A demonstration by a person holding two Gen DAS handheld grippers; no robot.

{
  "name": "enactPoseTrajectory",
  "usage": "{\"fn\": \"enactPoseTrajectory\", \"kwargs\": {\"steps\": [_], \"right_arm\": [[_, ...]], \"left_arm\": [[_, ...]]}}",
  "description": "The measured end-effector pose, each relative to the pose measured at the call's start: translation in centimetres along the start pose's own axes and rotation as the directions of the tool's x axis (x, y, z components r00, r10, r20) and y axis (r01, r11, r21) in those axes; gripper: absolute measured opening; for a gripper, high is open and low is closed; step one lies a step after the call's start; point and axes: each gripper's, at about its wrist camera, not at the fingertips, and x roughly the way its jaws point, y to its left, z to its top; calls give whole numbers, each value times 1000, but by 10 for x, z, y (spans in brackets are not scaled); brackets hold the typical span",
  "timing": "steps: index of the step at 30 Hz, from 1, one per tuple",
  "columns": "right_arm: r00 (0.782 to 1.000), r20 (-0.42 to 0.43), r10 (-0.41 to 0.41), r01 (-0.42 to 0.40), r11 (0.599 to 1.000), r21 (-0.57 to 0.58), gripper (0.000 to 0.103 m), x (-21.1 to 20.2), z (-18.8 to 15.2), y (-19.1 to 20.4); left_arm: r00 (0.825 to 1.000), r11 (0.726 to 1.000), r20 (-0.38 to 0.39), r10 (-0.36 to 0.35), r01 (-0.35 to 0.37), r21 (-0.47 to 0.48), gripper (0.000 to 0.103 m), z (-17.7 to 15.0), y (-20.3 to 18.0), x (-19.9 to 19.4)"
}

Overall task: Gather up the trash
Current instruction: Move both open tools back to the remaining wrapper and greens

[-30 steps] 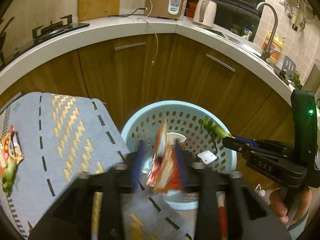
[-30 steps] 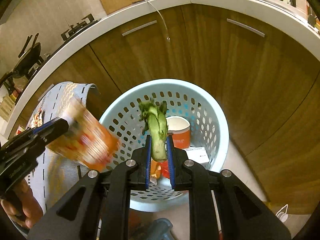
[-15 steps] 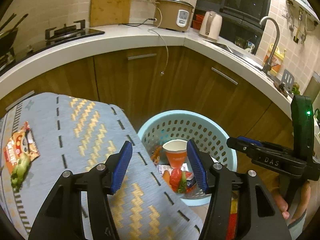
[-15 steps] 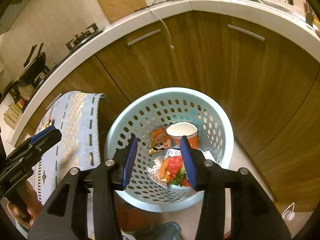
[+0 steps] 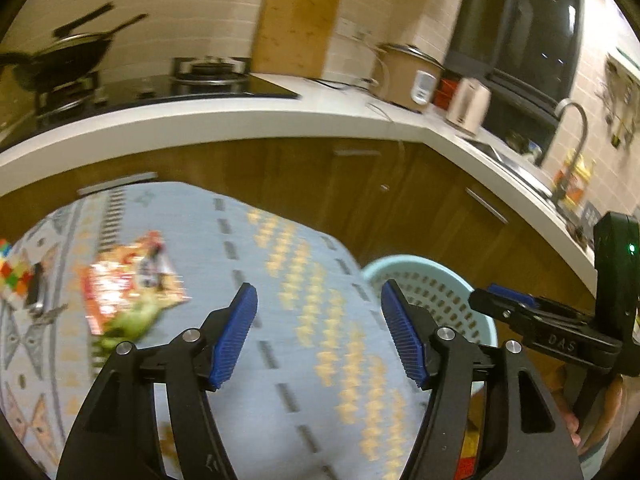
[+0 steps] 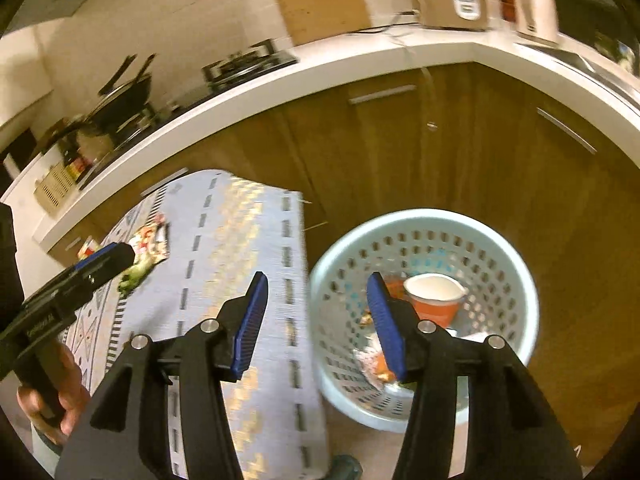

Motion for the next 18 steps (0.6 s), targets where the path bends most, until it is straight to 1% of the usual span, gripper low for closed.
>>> {"fn": "enactPoseTrajectory", "kwargs": {"steps": [5,9,11,12,15,18], "right_arm": [[999,-27,37,-38,998,-58,50,16,3,37],[994,-66,89,-95,992,-80,50,35,-1,74],[988,-98,121,-133,984,-117,50,46,-7,100],[985,-114,126,-142,980,-142,50,53,-10,116],[974,-160,159,-185,968,-168,50,73,-18,153],[960,-211,184,-222,960,-172,50,93,-29,182]], "left_arm": [[996,995,27,86,-85,-60,63,1,52,-19],[988,980,28,149,-144,-134,63,-7,99,-34],[979,966,19,204,-198,-166,63,-14,123,-39],[976,962,13,218,-212,-174,63,-17,131,-40],[956,937,-8,293,-289,-196,63,-29,157,-43],[932,907,-29,361,-358,-221,69,-42,178,-43]]}}
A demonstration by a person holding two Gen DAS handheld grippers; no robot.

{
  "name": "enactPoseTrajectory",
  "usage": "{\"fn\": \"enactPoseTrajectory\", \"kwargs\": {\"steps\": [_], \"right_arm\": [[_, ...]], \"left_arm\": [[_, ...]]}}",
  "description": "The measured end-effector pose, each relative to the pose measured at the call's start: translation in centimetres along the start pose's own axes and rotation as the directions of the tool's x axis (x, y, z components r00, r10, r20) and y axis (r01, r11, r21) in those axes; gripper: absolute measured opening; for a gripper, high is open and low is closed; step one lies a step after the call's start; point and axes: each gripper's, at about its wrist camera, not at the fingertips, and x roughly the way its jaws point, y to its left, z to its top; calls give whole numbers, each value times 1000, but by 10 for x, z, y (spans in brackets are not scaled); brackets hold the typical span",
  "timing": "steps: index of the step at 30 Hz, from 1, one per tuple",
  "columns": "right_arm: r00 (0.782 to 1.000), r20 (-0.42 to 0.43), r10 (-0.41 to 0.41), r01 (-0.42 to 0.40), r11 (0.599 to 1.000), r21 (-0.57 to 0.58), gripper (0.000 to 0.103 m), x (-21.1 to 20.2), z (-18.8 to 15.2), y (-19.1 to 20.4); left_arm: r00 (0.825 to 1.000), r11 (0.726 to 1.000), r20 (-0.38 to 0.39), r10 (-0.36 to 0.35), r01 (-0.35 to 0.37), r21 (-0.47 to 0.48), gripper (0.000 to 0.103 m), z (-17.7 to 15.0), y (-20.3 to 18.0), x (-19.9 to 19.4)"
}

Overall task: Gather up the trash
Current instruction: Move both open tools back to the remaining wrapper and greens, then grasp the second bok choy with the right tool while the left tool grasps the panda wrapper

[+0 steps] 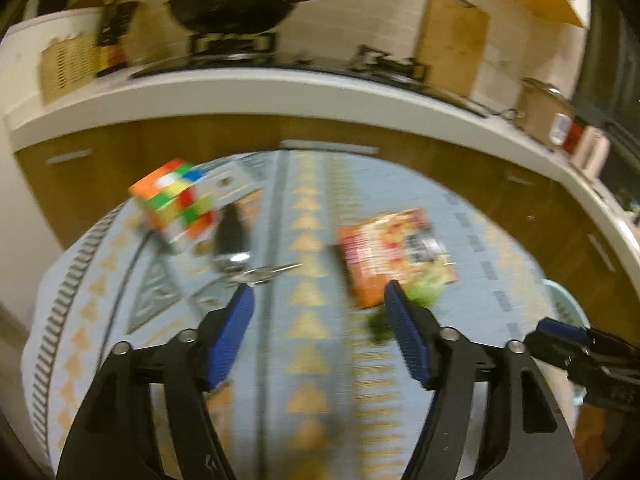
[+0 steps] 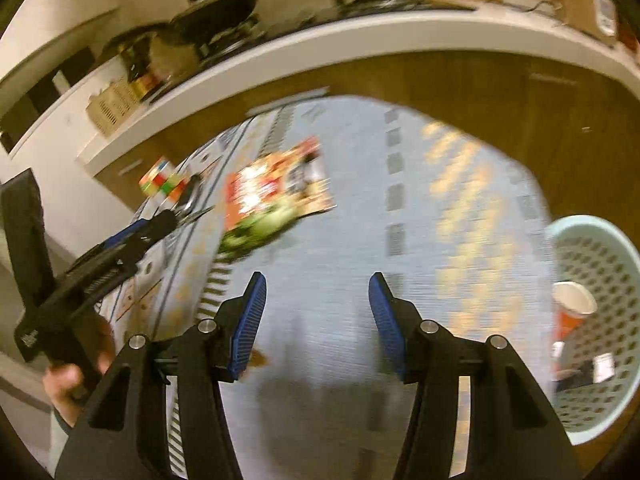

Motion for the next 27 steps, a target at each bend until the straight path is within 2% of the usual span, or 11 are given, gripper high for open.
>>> {"fn": "enactPoseTrajectory", "kwargs": {"steps": [4,8,11,15,22,27], "right_arm": [[999,-29,-21,21,1000,-9,50,27,4,22],[999,-41,-3,5,999,44,49,44,16,28],[1000,-24,-11,12,997,71,49,48,24,31],[999,-22,-35,37,992,124,49,65,35,34],[997,-34,-74,79,981,175,49,87,44,38],[988,-19,-155,157,977,143,37,96,48,49]], "left_arm": [[1000,999,-11,20,-20,-30,70,-7,18,10],[998,997,-9,64,-64,-45,70,-14,25,16],[997,996,39,68,-66,-61,70,-16,29,7],[996,996,62,64,-60,-62,70,-18,30,2],[998,996,60,32,-27,-86,70,-18,35,2],[998,996,54,17,-12,-87,70,-18,35,3]]}}
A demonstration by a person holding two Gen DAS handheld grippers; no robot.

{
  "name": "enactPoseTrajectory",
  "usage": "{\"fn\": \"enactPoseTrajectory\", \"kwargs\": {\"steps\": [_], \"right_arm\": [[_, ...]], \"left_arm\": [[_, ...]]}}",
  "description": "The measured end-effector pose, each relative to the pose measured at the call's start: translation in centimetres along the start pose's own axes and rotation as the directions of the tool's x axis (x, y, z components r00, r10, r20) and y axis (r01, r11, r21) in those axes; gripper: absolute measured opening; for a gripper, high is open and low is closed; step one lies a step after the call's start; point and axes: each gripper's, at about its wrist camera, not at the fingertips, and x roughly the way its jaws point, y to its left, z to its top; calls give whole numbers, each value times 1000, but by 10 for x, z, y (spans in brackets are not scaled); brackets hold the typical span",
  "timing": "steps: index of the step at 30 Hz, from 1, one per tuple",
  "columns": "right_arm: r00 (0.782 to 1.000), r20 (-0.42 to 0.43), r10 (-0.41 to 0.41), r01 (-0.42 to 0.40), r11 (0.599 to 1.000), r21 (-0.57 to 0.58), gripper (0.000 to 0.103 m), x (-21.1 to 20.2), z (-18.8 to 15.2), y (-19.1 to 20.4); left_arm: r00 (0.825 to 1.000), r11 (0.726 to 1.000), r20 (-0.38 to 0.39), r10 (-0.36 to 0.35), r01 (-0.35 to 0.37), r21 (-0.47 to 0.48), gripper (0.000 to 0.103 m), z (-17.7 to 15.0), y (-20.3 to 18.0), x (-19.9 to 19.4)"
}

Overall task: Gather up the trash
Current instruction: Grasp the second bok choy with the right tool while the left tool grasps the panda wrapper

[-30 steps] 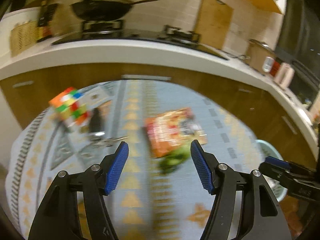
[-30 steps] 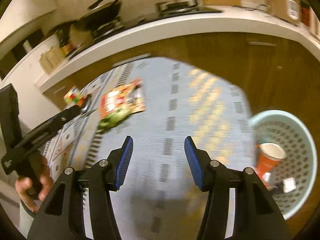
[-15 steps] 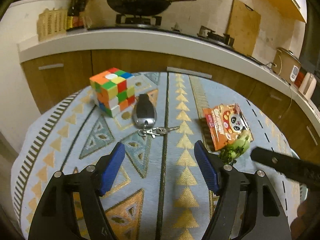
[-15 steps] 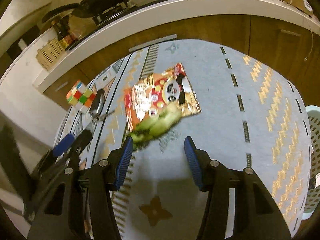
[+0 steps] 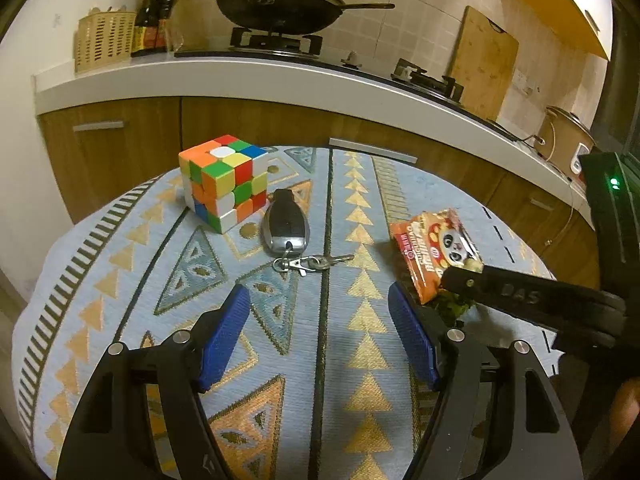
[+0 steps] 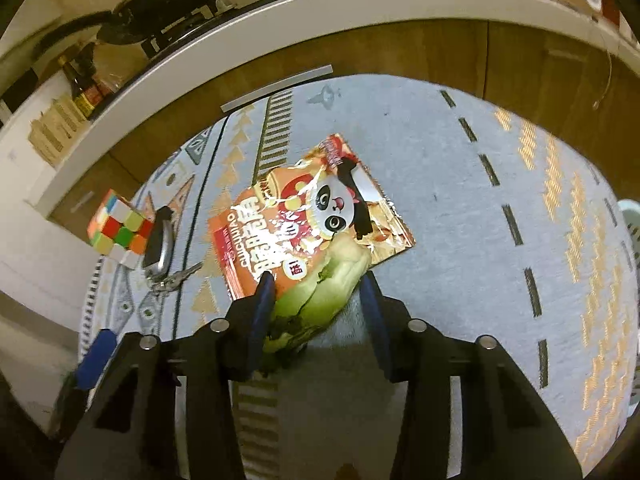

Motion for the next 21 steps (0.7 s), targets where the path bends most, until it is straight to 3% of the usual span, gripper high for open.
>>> {"fn": "enactPoseTrajectory", "kwargs": {"steps": [2,8,14,21], "right_arm": [[999,17,-33,34,999,-37,34,0,-3,6],[998,62,-22,25,998,-56,30,-28,-9,-6],[995,98,-19,24,999,-49,29,-54,-6,-39],[995,90,-48,58,992,-113,27,-57,-7,-60]], "left_arm": [[1000,1000,-1,1,-1,7,70,0,-1,0],[997,998,-63,-43,45,42,68,7,-9,5],[971,972,-146,-190,207,109,68,24,-35,13],[950,971,-249,-189,218,94,68,43,-47,63]]}}
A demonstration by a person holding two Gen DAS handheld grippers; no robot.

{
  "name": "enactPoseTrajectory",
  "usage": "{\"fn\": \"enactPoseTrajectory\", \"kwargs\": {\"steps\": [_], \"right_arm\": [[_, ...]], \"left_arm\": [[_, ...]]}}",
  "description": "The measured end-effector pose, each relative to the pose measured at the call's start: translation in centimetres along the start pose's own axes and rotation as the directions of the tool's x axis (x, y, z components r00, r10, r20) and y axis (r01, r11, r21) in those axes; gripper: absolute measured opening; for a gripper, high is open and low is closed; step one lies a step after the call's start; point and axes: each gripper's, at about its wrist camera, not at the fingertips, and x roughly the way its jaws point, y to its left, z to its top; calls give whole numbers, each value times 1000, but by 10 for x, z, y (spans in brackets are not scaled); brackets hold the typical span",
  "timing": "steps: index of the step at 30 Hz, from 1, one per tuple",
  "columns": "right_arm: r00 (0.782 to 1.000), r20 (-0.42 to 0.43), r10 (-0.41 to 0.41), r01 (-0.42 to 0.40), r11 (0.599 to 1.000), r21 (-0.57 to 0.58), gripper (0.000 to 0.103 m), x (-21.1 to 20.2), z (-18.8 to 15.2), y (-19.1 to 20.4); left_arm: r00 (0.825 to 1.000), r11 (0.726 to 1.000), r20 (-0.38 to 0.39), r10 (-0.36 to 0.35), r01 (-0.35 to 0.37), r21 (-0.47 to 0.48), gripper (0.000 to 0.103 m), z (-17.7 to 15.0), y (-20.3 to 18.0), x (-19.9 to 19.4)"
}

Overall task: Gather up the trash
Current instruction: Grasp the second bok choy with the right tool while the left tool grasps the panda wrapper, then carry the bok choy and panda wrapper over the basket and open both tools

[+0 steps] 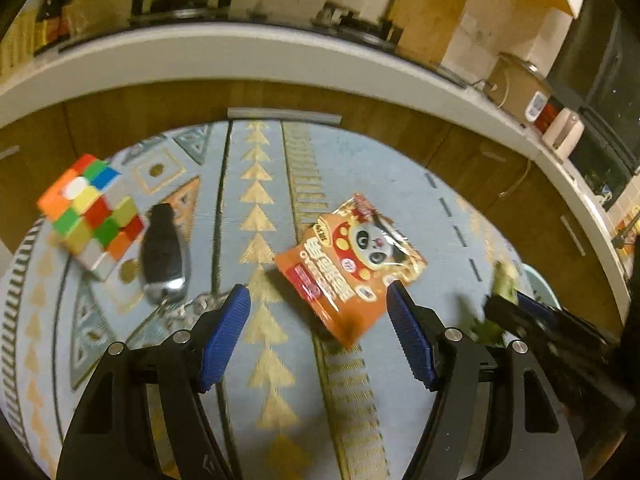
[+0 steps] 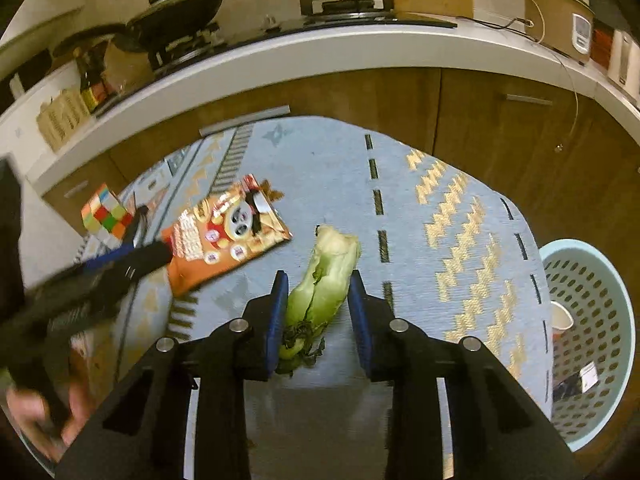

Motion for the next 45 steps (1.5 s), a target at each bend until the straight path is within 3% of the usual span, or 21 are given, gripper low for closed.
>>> {"fn": "enactPoseTrajectory", "kwargs": {"steps": [3,6,9,11,13,16,18,24,25,27,30,36,45], "right_arm": [[1000,-14,4,-5,999,-38,27,4,-1,2],[999,-24,21,-23,998,-62,28,8,-3,6],[1000,-22,18,-19,998,-65,28,13,-4,8],[999,-34,23,-25,998,-56,28,18,-5,6],[999,-41,36,-38,998,-42,29,21,-8,2],[999,-36,38,-39,999,-32,38,18,-9,-1],[999,-32,41,-42,999,-26,50,15,-10,-3],[997,-53,62,-64,998,-20,49,19,-12,2],[997,-57,54,-56,998,-28,49,20,-12,5],[998,-56,9,-13,998,-63,26,21,-14,13],[999,-46,-8,6,998,-64,20,19,-16,13],[1000,30,-8,8,1000,-21,19,-11,-12,-3],[987,151,-46,37,997,60,19,-72,-10,-52]], "left_arm": [[999,1000,-48,5,-4,13,68,4,-2,22],[999,998,-28,45,-44,39,62,4,-9,30],[998,995,-19,64,-62,80,48,2,-20,33],[997,992,-13,71,-69,106,26,1,-23,33],[998,993,-8,56,-55,109,11,1,-23,31],[999,995,0,42,-42,91,8,1,-22,29],[1000,997,8,26,-27,77,5,0,-20,25],[998,999,61,-31,28,44,3,0,-17,-2],[997,999,68,-36,34,41,3,-1,-16,-8],[994,998,88,-58,56,35,2,-2,-16,-19],[991,997,114,-71,67,36,2,-1,-20,-34],[979,992,161,-124,118,49,2,5,-37,-57],[959,977,209,-190,163,140,2,7,-101,-83]]}}
